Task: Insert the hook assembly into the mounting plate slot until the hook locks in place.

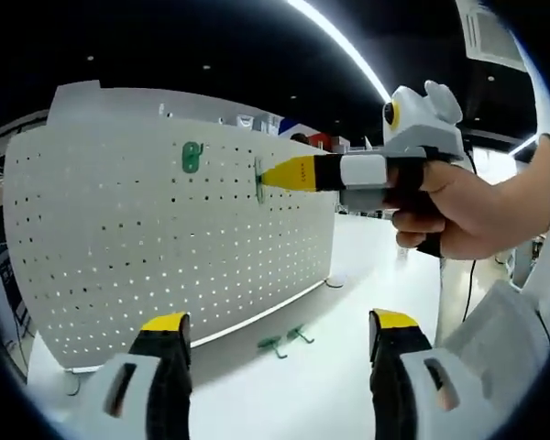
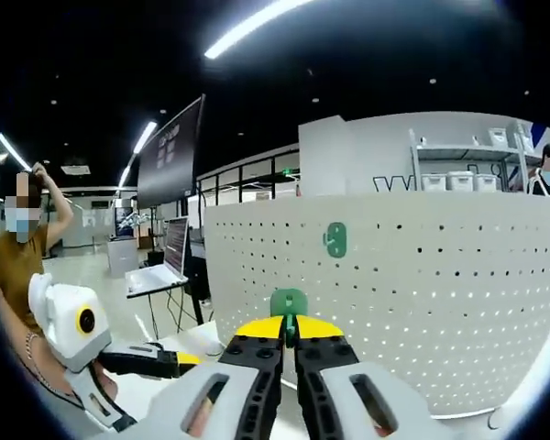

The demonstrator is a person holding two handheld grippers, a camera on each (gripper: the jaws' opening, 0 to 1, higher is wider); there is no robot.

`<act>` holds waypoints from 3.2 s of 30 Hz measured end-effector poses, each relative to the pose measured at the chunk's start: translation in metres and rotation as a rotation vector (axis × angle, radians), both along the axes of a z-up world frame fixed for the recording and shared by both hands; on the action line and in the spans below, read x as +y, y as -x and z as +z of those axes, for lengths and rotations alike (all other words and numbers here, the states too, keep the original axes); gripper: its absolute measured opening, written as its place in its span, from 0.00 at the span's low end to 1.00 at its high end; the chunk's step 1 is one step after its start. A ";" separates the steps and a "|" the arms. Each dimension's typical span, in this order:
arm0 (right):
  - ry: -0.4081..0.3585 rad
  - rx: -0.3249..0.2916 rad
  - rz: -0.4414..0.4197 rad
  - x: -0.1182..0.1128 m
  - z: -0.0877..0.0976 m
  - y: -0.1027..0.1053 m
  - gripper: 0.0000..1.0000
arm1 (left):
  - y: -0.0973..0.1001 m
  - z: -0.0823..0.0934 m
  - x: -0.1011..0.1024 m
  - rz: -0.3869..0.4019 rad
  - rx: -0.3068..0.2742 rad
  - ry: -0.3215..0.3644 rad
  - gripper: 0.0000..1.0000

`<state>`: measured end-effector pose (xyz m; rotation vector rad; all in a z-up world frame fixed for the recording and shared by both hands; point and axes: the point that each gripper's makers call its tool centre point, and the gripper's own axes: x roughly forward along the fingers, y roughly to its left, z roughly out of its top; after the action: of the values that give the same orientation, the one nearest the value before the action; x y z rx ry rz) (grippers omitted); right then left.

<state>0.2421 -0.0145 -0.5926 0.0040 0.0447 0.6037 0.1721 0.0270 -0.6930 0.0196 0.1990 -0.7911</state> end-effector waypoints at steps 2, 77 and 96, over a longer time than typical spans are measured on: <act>-0.005 0.001 -0.012 -0.004 0.002 -0.005 0.01 | 0.001 -0.004 0.002 0.002 0.008 -0.005 0.82; -0.006 -0.081 -0.234 -0.035 0.043 -0.118 0.01 | 0.025 -0.042 0.016 -0.001 0.084 -0.016 0.80; -0.026 -0.061 -0.398 -0.030 0.038 -0.123 0.01 | 0.026 -0.040 0.018 -0.003 0.081 0.007 0.79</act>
<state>0.3650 -0.0449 -0.5546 0.0194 -0.0234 0.2067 0.1463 0.0447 -0.7334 -0.0191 0.2731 -0.7960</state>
